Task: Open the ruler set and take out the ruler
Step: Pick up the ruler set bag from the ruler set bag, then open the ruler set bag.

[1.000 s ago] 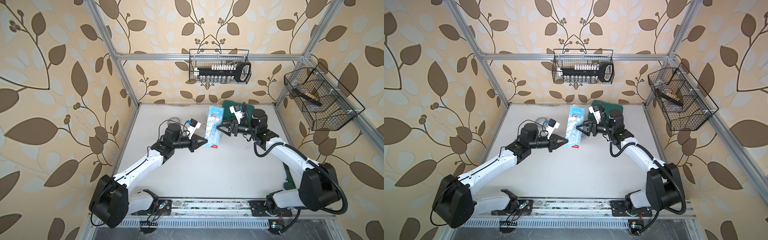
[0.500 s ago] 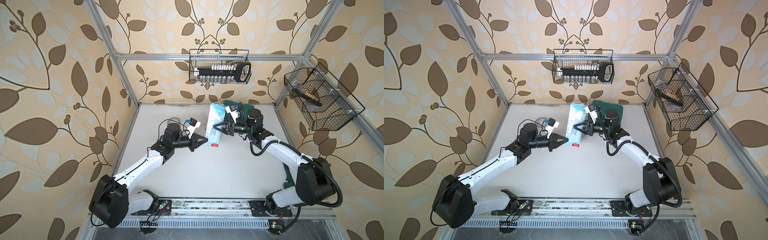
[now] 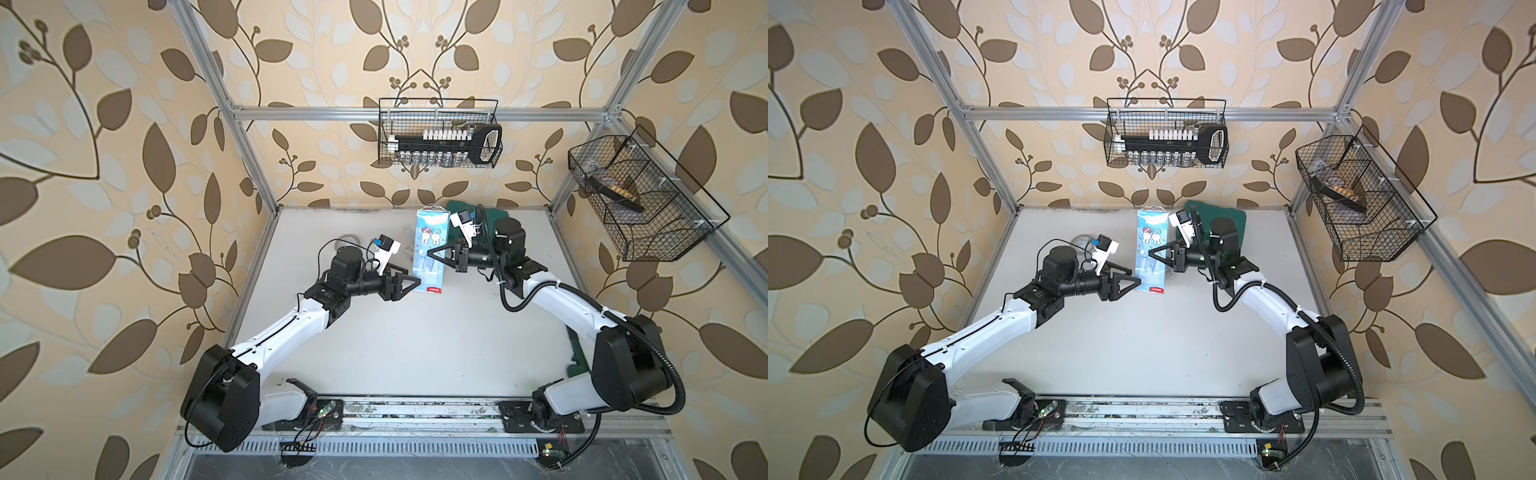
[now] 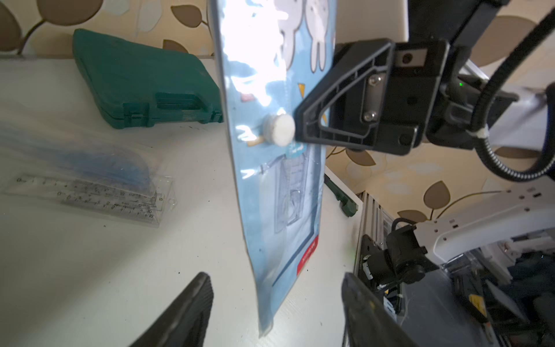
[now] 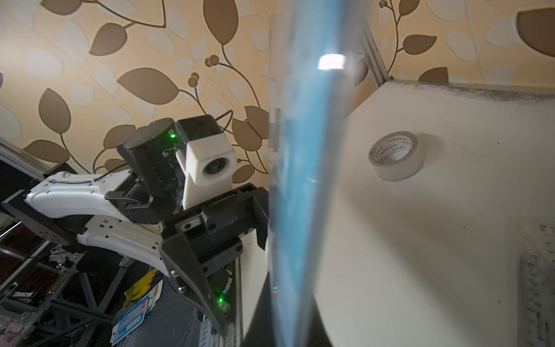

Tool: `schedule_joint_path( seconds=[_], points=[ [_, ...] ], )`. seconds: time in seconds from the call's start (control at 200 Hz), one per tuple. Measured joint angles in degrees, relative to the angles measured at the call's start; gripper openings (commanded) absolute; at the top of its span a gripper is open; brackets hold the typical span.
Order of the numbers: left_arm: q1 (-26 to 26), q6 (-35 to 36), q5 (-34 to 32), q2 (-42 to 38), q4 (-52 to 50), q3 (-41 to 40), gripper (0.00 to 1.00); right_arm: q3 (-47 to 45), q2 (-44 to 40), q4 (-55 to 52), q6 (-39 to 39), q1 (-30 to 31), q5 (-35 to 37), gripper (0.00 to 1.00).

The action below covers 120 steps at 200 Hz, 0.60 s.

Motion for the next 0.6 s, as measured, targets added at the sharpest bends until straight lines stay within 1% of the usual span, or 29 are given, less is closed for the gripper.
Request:
schedule_joint_path(
  seconds=[0.19,0.285,0.48,0.6],
  points=[
    [0.0,0.0,-11.6,-5.6,-1.4,0.0,0.99,0.0,0.0,-0.8,1.7,-0.2,2.9,0.00],
    [-0.5,1.6,-17.0,-7.1,-1.4,0.3,0.99,0.0,0.0,-0.8,3.4,-0.2,4.3,0.00],
    [-5.1,7.7,-26.6,-4.5,-2.1,2.7,0.99,0.0,0.2,-0.9,6.2,-0.2,6.9,0.00],
    [-8.0,11.5,-30.1,-1.2,-2.4,4.5,0.99,0.0,0.7,-1.2,7.0,-0.2,8.2,0.00]
  ],
)
